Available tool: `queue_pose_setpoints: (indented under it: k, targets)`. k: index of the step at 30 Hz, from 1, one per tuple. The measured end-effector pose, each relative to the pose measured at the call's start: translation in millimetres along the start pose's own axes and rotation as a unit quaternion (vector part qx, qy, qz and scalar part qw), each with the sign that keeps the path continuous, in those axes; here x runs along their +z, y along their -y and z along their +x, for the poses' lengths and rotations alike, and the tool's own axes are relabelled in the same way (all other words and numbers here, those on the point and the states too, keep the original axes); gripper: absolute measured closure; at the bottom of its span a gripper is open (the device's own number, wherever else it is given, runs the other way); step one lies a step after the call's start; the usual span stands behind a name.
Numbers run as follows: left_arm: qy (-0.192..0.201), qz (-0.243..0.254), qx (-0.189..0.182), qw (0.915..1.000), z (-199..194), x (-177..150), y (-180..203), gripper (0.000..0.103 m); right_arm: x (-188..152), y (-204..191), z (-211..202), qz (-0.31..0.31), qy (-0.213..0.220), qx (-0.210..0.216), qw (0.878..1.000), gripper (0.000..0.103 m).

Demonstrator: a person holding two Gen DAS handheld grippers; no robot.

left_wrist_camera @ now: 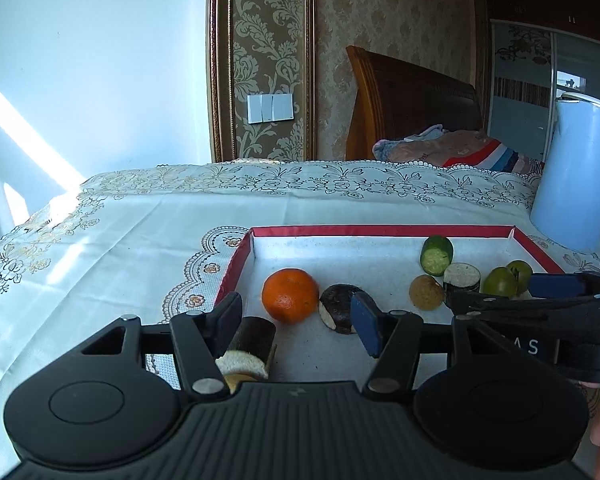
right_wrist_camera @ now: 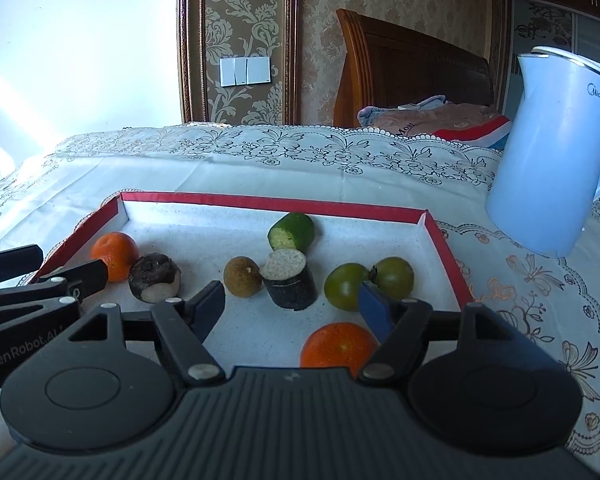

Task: Organize fruits
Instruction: 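Open both tools to release the eggplant pieces in the tray, then withdraw both open tools from the tray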

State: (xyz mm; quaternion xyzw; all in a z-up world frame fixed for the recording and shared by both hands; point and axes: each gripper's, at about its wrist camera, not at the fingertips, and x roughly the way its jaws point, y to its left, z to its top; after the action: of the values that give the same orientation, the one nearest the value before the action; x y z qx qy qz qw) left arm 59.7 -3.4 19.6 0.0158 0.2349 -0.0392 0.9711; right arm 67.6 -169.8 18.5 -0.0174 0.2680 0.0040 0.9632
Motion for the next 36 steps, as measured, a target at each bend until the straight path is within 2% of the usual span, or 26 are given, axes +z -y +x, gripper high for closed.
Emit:
queue_pose_setpoints:
  k: [14, 21, 24, 27, 30, 36]
  targets:
    - [-0.003, -0.012, -0.013, 0.9998, -18, -11, -7, 0.043, -20, -1, -28, 0.011, 0.002, 0.018, 1.0, 0.027]
    - [0.003, -0.002, -0.01, 0.9999, -32, -21, -6, 0.043, -37, 1, -43, 0.016, 0.0, 0.025, 1.0, 0.023]
    - [0.0, -0.001, -0.015, 0.9999, -37, -25, -7, 0.043, -43, -1, -51, 0.011, 0.015, 0.012, 1.0, 0.021]
    - [0.0, -0.002, -0.018, 0.9998, -40, -28, -7, 0.043, -46, 2, -57, 0.022, 0.015, 0.023, 0.999, 0.019]
    - [-0.002, 0.002, -0.019, 0.9998, -41, -31, -5, 0.043, -51, 0, -60, 0.012, 0.021, 0.007, 1.0, 0.018]
    - [0.001, 0.013, -0.008, 0.9999, -43, -35, -2, 0.043, -56, 1, -59, 0.017, 0.011, 0.011, 1.0, 0.018]
